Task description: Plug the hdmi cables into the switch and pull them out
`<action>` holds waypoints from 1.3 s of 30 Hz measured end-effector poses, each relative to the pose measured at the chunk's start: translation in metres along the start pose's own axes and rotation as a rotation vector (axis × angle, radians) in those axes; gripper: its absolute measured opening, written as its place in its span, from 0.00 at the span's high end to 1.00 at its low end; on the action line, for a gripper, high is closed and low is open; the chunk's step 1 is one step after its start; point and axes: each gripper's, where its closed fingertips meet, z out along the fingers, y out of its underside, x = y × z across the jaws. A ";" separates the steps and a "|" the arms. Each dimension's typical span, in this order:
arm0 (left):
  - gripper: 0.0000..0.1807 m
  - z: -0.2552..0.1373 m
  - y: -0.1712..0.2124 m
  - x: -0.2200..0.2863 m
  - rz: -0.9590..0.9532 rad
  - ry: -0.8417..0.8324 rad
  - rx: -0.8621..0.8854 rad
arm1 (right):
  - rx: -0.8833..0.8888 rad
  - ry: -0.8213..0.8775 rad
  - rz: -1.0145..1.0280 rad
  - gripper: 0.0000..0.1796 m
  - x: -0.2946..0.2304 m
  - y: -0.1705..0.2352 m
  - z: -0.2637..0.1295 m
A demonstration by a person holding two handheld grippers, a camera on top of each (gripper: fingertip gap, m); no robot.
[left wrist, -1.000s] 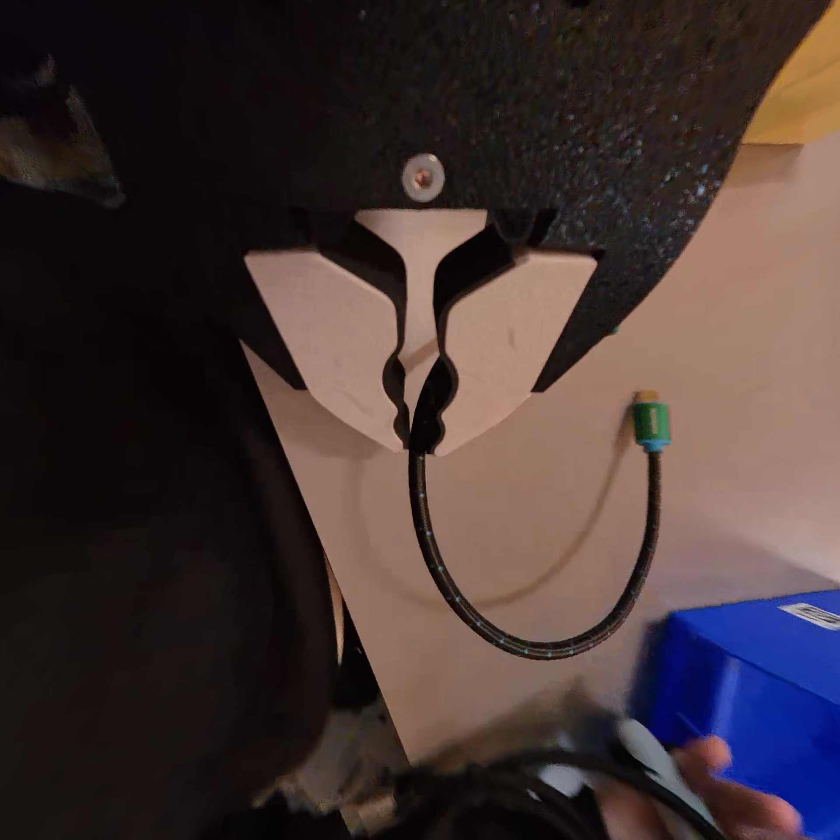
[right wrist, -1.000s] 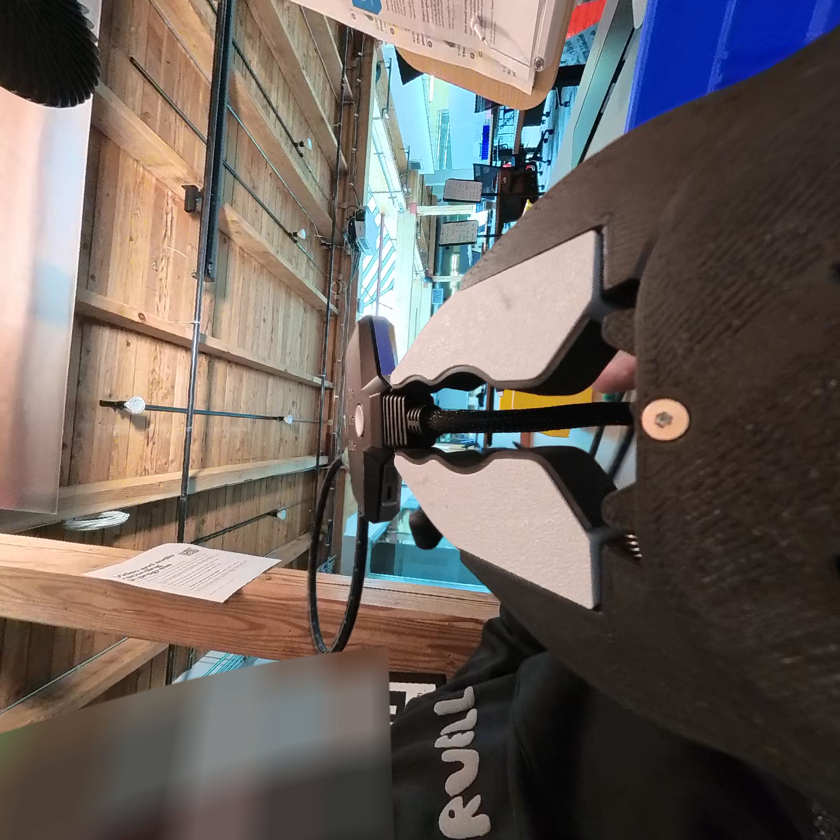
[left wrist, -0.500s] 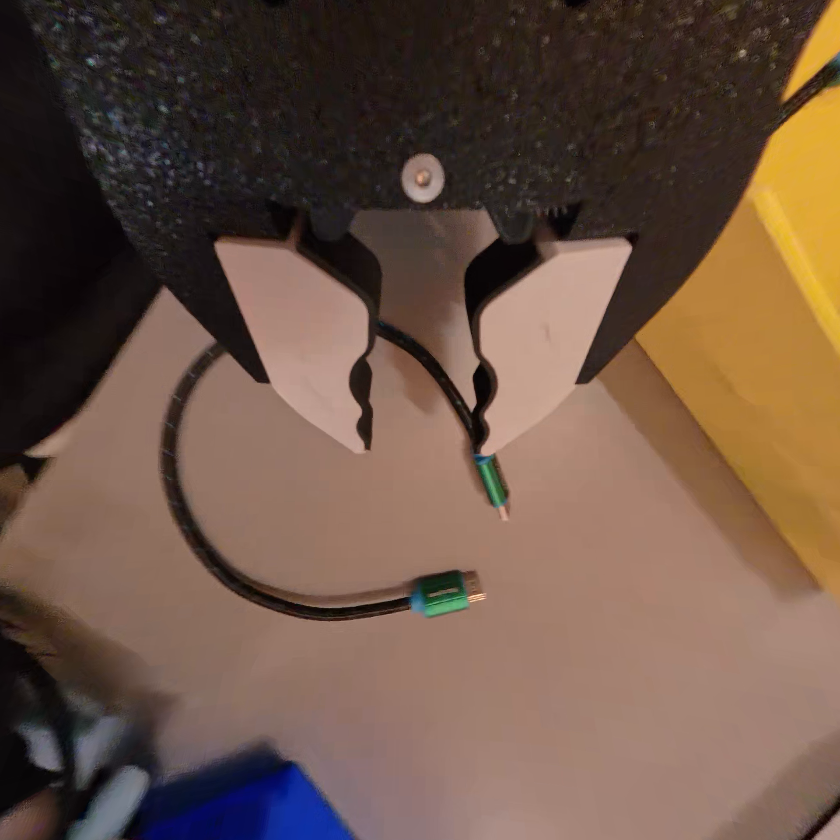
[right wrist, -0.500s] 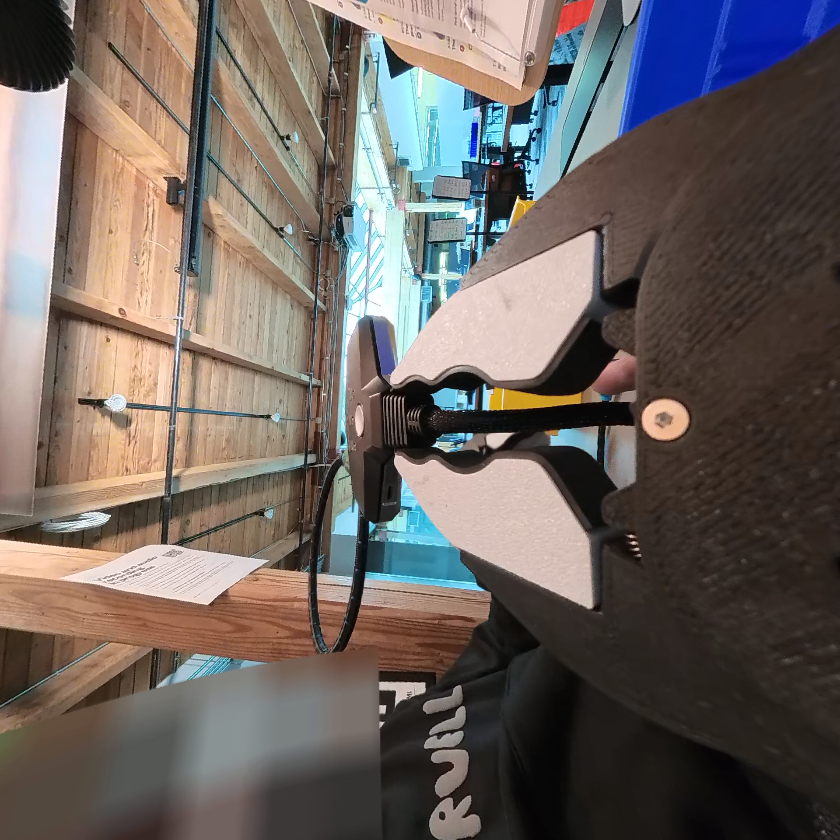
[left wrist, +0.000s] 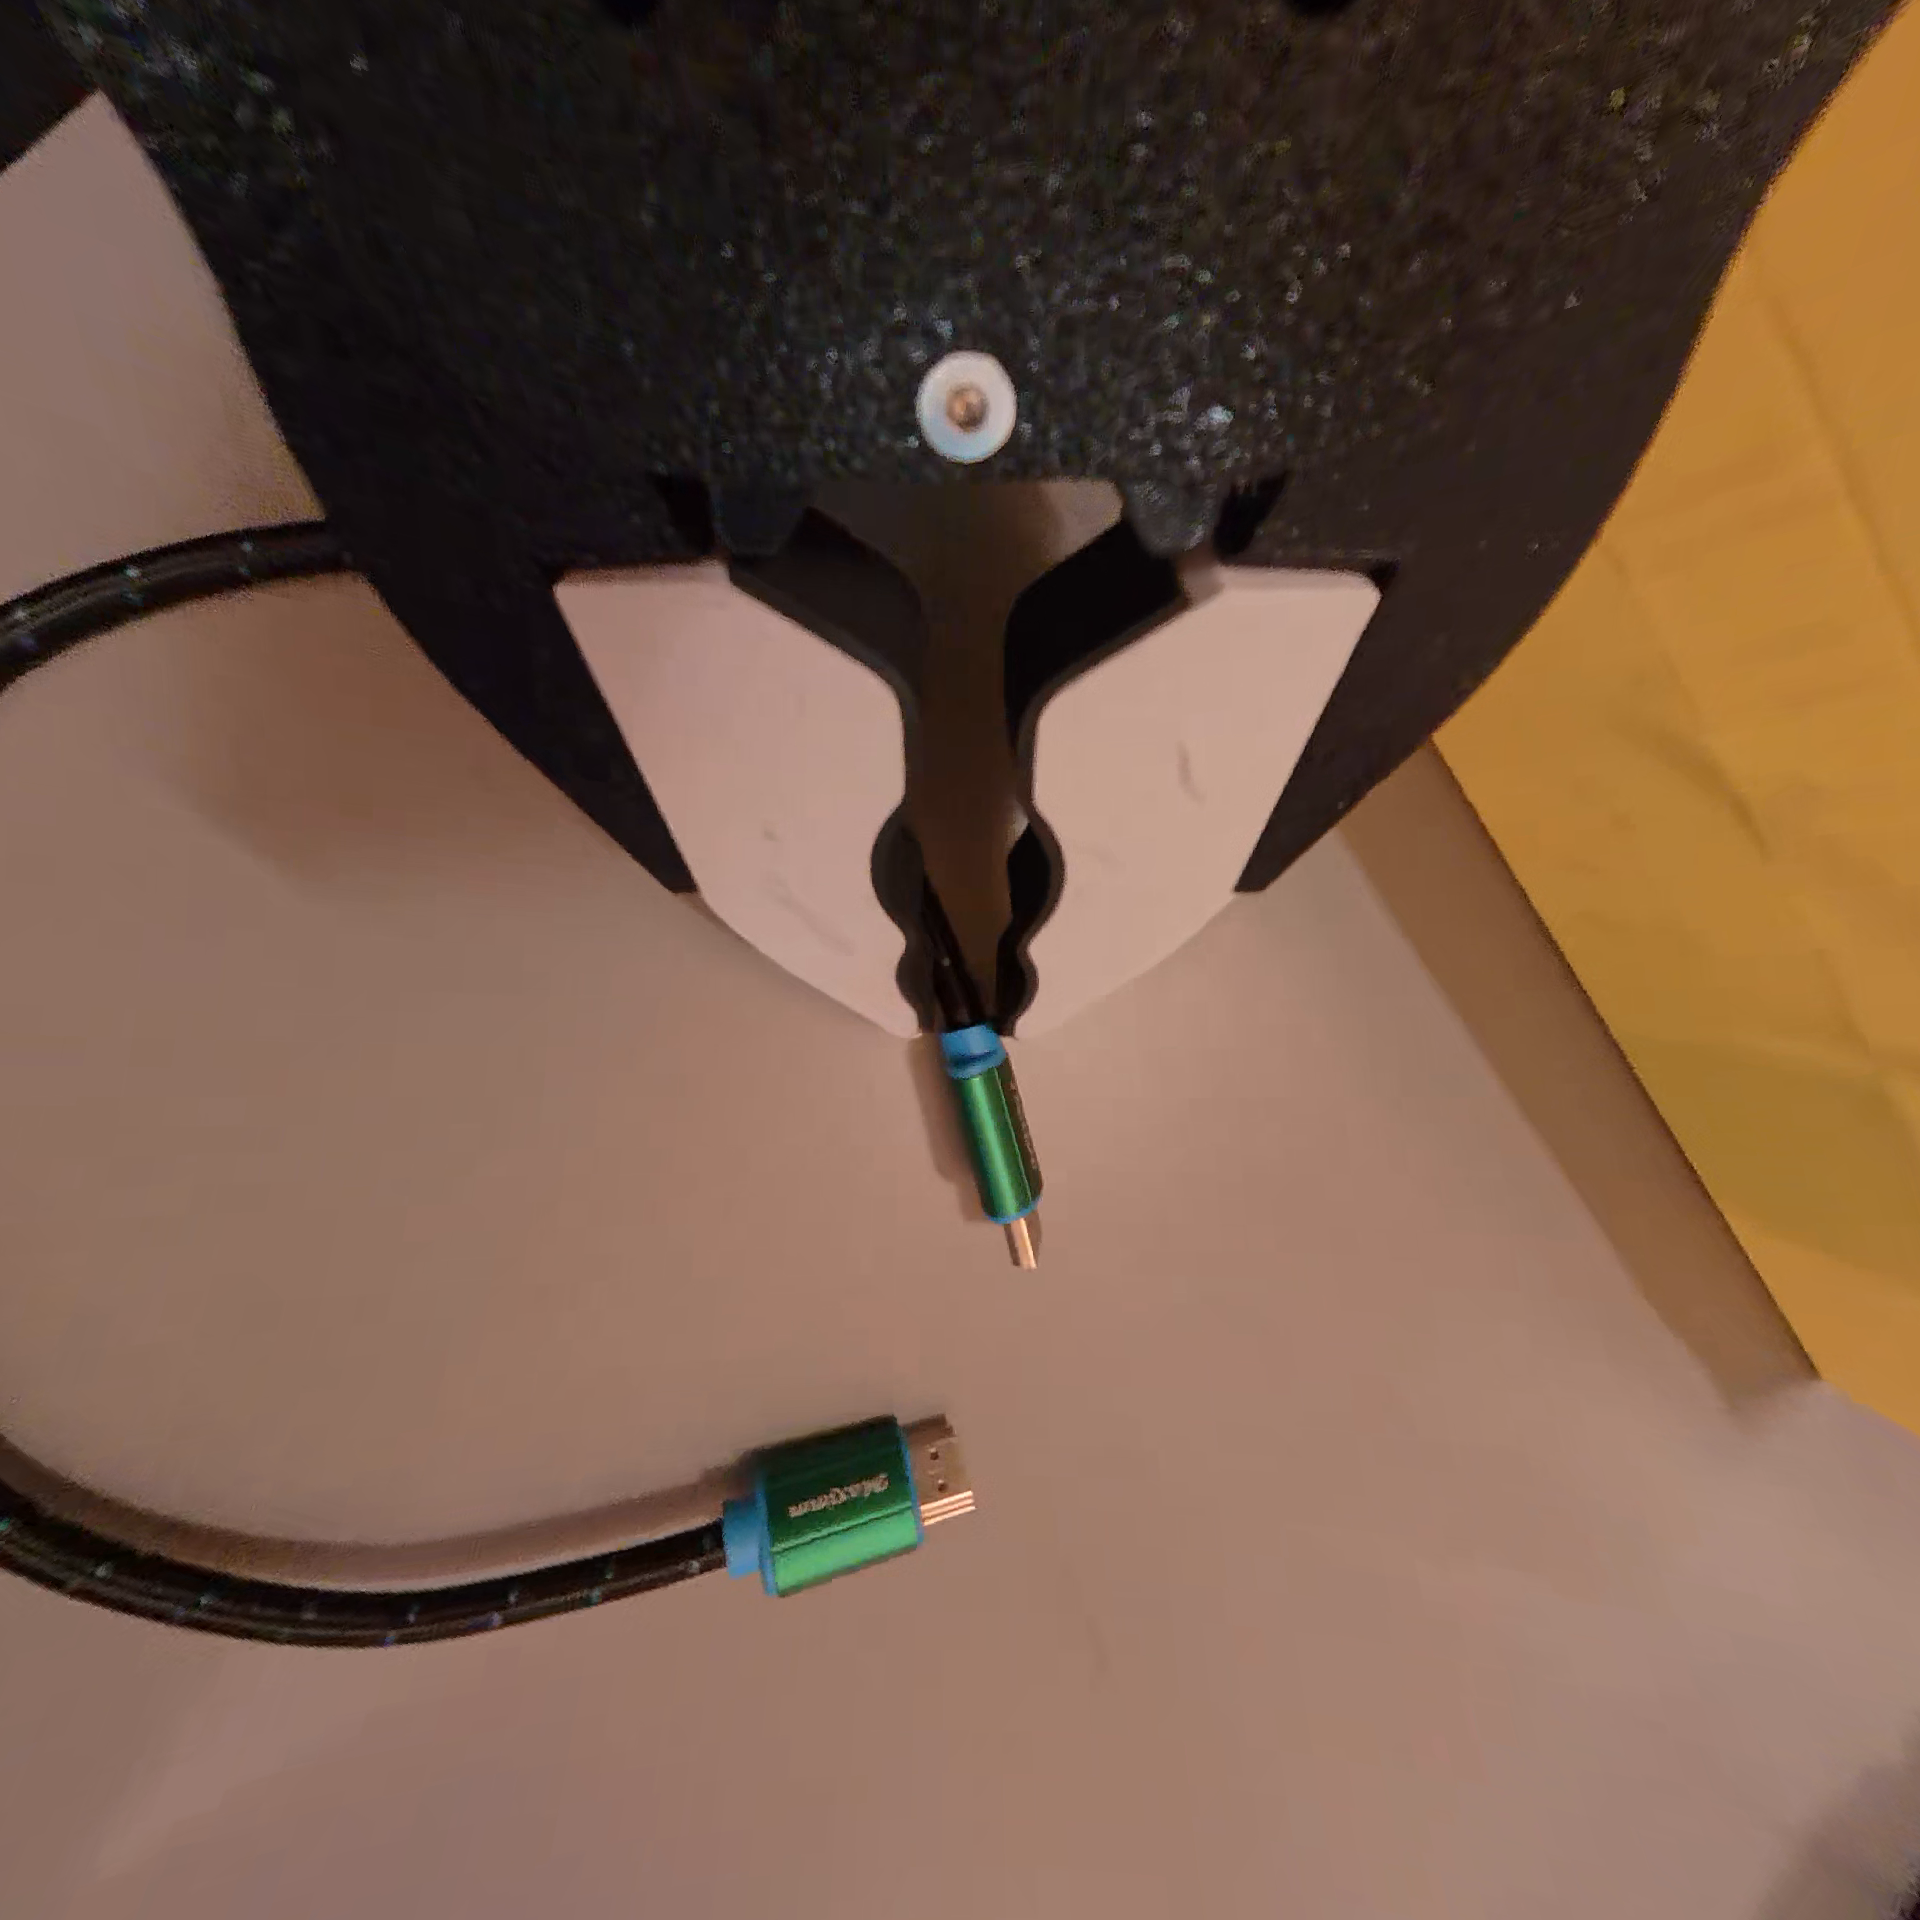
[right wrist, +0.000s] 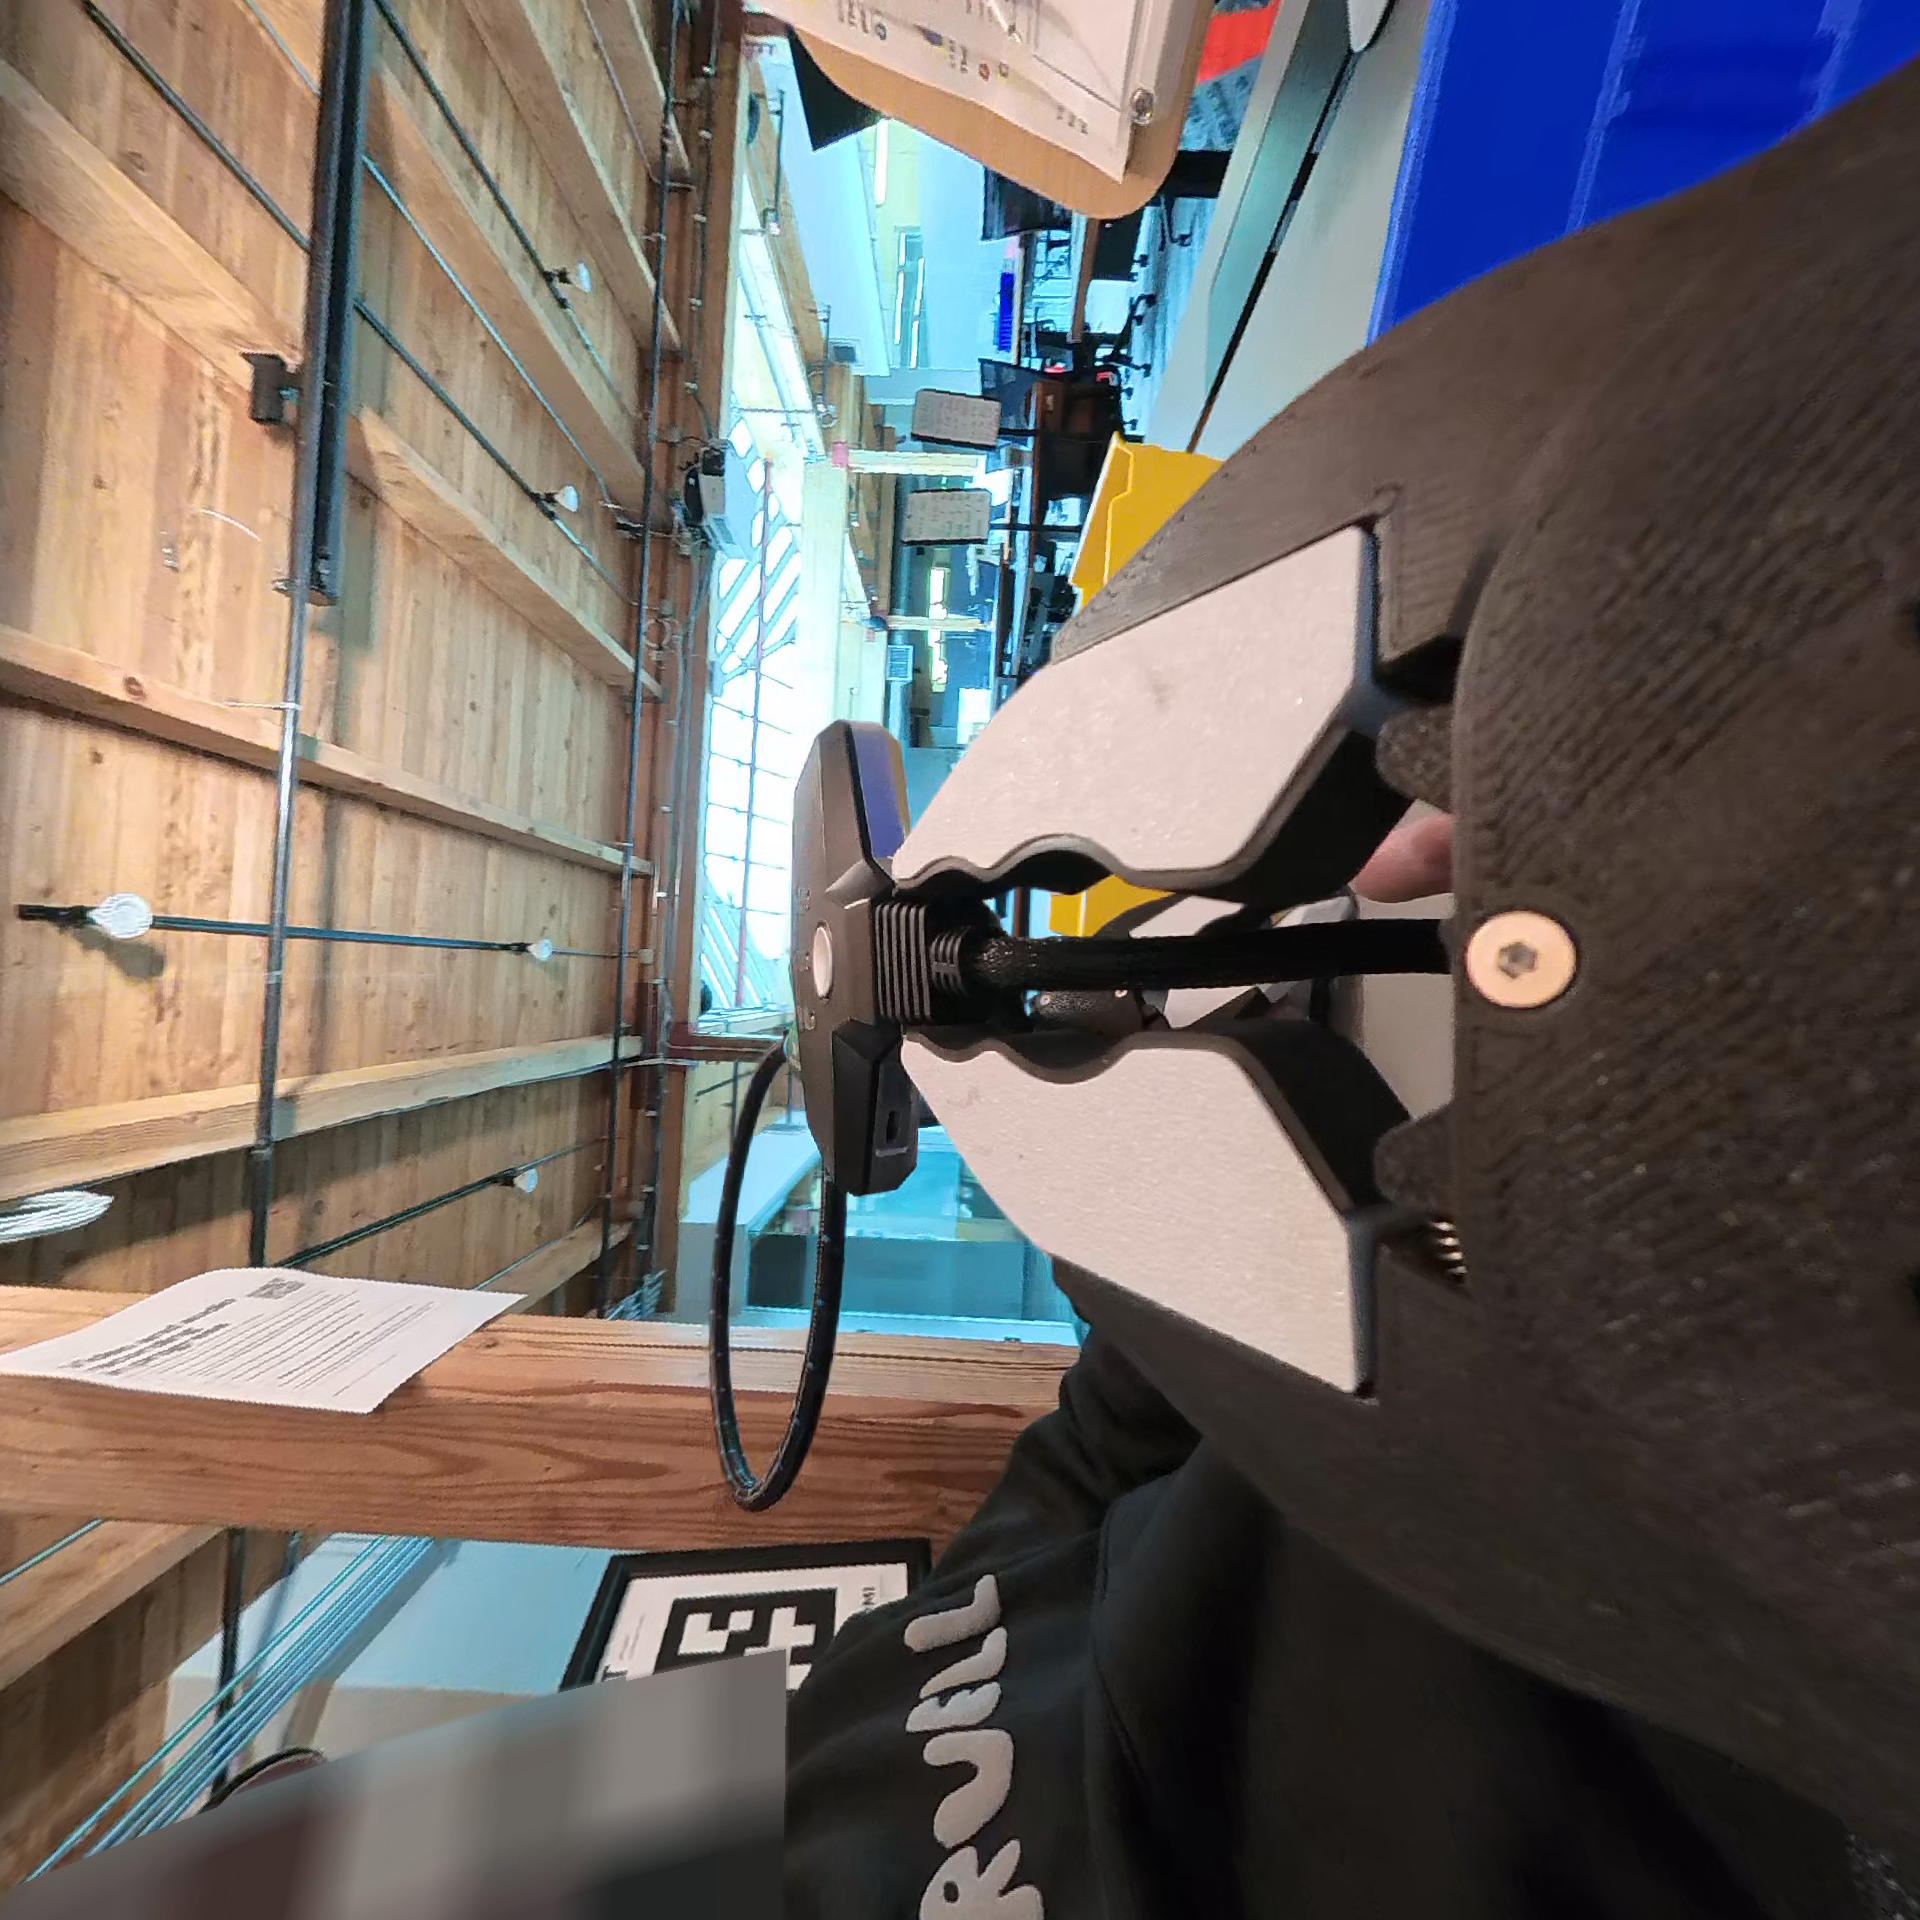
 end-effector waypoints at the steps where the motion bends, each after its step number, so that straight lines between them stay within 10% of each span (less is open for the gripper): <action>1: 0.94 0.000 -0.001 0.001 0.030 0.000 0.010 | -0.004 -0.002 0.001 0.88 0.000 0.001 0.000; 23: 0.96 -0.151 -0.102 -0.022 1.197 -0.927 0.403 | -0.105 -0.150 0.068 0.88 -0.021 0.021 0.017; 39: 0.96 -0.157 -0.132 0.014 1.032 -0.916 0.505 | -0.052 -0.214 0.123 0.88 -0.031 0.023 0.035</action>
